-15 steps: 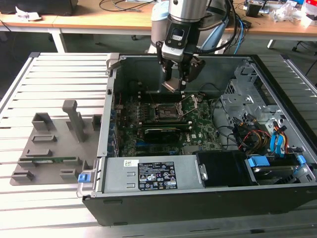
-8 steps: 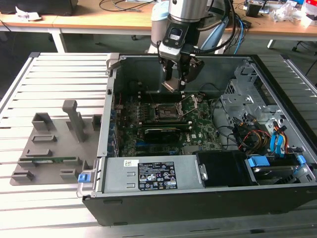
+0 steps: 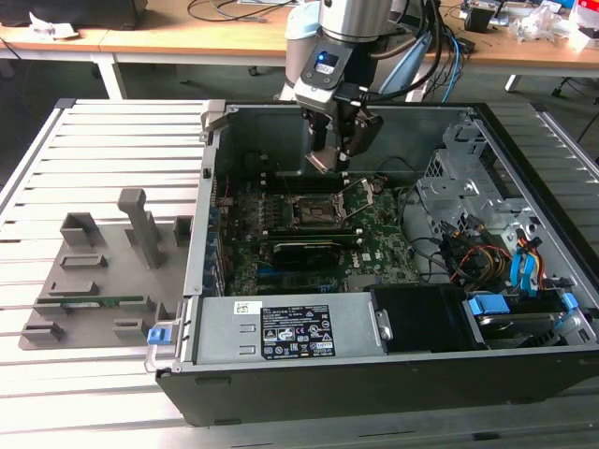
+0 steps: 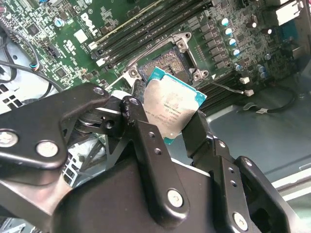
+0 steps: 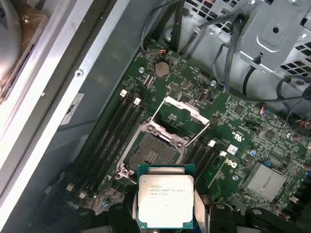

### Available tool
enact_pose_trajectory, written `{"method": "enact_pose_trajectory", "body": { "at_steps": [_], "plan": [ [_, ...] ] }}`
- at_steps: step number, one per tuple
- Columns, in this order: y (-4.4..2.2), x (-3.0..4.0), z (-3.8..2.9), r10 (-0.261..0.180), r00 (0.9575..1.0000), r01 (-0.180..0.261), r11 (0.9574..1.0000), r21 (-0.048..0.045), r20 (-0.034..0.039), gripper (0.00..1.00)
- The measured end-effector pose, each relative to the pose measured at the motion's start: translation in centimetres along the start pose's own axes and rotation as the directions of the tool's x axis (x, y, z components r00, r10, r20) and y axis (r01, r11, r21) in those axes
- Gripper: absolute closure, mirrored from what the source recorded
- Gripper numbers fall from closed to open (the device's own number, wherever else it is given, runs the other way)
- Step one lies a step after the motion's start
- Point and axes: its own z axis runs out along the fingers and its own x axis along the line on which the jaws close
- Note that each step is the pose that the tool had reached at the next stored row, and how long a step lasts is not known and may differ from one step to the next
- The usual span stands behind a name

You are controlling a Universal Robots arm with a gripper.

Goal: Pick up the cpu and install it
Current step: 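Place the cpu into insertion slot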

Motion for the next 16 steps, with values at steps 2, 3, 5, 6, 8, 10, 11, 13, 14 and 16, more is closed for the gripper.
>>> {"method": "enact_pose_trajectory", "body": {
  "at_steps": [2, 3, 5, 6, 8, 10, 11, 13, 14, 16],
  "plan": [
    [0.00, 0.00, 0.00, 0.016, 0.9999, -0.016, 0.9999, 0.0003, -0.0009, 0.45],
    [0.00, 0.00, 0.00, 0.021, 0.9998, -0.021, 0.9998, 0.0005, -0.0011, 0.45],
    [0.00, 0.00, 0.00, 0.035, 0.9994, -0.035, 0.9994, 0.0008, -0.0019, 0.45],
    [0.00, 0.00, 0.00, 0.040, 0.9992, -0.040, 0.9992, 0.0010, -0.0022, 0.45],
    [0.00, 0.00, 0.00, 0.063, 0.9980, -0.063, 0.9980, 0.0016, -0.0033, 0.45],
    [0.00, 0.00, 0.00, 0.079, 0.9969, -0.079, 0.9969, 0.0021, -0.0040, 0.45],
    [0.00, 0.00, 0.00, 0.084, 0.9964, -0.084, 0.9964, 0.0023, -0.0043, 0.45],
    [0.00, 0.00, 0.00, 0.105, 0.9944, -0.105, 0.9944, 0.0028, -0.0054, 0.45],
    [0.00, 0.00, 0.00, 0.114, 0.9934, -0.114, 0.9935, 0.0031, -0.0059, 0.45],
    [0.00, 0.00, 0.00, 0.135, 0.9908, -0.135, 0.9908, 0.0038, -0.0068, 0.45]
  ]
}}
